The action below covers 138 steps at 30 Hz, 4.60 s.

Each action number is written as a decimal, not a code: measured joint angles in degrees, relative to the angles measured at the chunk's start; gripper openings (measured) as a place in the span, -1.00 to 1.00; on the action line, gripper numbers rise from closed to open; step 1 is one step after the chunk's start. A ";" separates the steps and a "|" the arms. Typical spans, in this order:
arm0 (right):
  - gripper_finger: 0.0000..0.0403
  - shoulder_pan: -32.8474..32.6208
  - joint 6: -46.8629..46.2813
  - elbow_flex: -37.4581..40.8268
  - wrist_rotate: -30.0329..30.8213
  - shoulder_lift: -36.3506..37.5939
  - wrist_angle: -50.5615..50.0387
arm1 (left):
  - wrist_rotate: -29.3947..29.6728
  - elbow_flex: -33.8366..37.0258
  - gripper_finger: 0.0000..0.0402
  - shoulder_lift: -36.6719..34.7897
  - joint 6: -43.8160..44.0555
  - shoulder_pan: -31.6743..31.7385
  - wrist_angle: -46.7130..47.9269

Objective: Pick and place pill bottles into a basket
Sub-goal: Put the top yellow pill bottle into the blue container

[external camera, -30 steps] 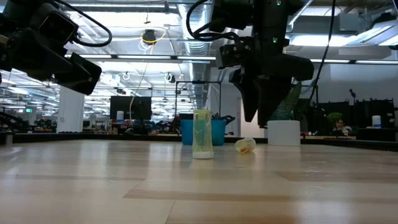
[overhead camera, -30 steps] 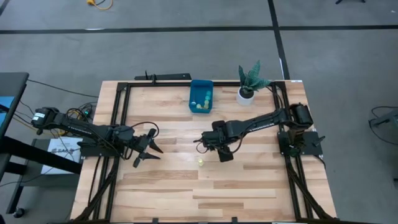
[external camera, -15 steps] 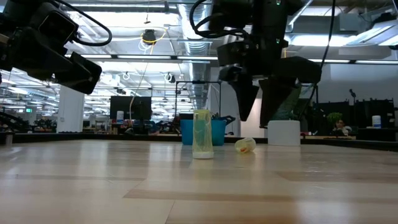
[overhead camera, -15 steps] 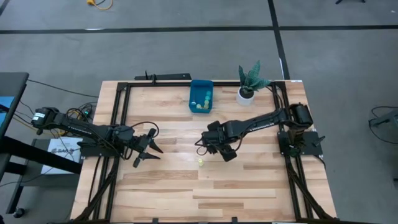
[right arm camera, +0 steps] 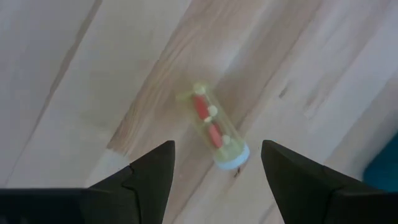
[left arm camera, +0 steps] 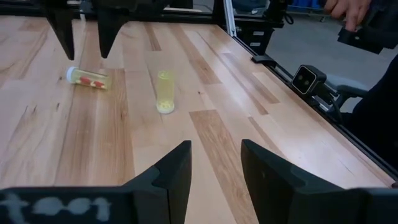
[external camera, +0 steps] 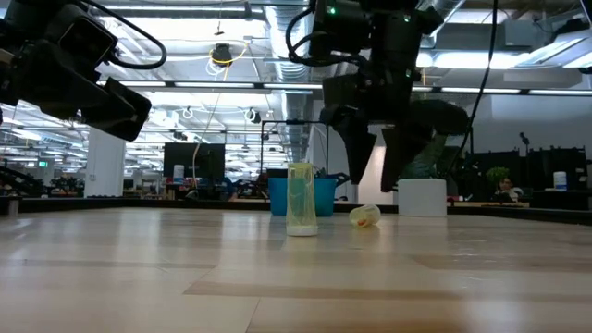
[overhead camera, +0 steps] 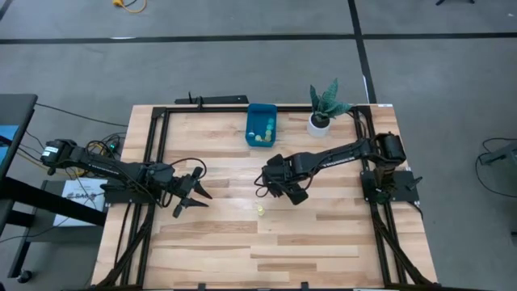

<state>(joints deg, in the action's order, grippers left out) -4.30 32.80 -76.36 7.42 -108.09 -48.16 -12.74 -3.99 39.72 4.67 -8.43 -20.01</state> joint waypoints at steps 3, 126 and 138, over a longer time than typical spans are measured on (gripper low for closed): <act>0.17 -0.06 1.72 1.61 0.00 0.00 2.25 | 0.01 0.00 -0.36 0.00 0.52 0.01 -0.02; -0.49 32.51 -6.94 -31.27 -8.90 -16.24 3.64 | 5.79 -0.02 -0.36 0.00 -4.05 0.00 -4.35; -0.49 32.53 -5.88 -31.16 -8.66 -16.37 3.22 | 5.91 -0.02 -0.36 0.00 -4.02 0.00 -4.35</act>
<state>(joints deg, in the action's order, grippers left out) 28.23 26.92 -107.53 -1.23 -124.46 -44.95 -6.83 -4.01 39.72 0.65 -8.43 -24.36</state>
